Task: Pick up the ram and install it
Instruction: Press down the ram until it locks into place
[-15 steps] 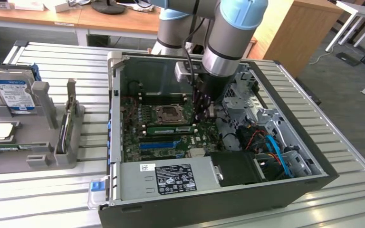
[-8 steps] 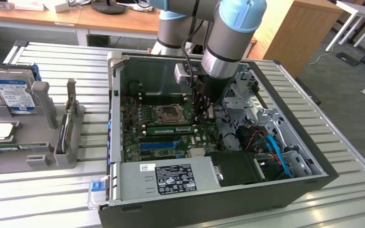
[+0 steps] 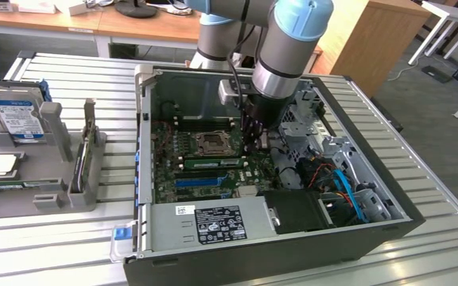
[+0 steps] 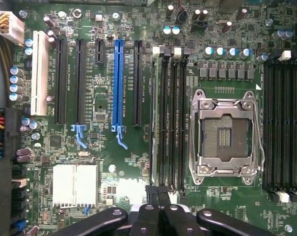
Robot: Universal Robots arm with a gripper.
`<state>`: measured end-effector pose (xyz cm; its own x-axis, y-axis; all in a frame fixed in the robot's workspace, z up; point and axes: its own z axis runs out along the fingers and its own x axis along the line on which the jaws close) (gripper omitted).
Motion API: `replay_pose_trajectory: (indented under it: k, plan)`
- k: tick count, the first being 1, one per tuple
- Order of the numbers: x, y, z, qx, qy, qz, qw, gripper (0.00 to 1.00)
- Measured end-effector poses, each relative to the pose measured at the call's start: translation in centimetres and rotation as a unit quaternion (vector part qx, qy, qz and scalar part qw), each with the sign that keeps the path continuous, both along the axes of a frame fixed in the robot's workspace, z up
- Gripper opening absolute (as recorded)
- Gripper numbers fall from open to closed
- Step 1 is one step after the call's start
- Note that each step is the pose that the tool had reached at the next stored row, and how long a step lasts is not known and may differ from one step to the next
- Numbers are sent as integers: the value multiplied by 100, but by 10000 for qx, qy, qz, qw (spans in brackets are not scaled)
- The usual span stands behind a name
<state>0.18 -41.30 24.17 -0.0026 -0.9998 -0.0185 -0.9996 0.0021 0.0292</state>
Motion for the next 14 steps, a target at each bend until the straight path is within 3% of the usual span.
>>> replay_pose_trajectory:
  k: [3,14]
  plan:
    - [1,24,-3,0,0,1,10000,11]
    - [0,25,-73,1,0,0,10000,11]
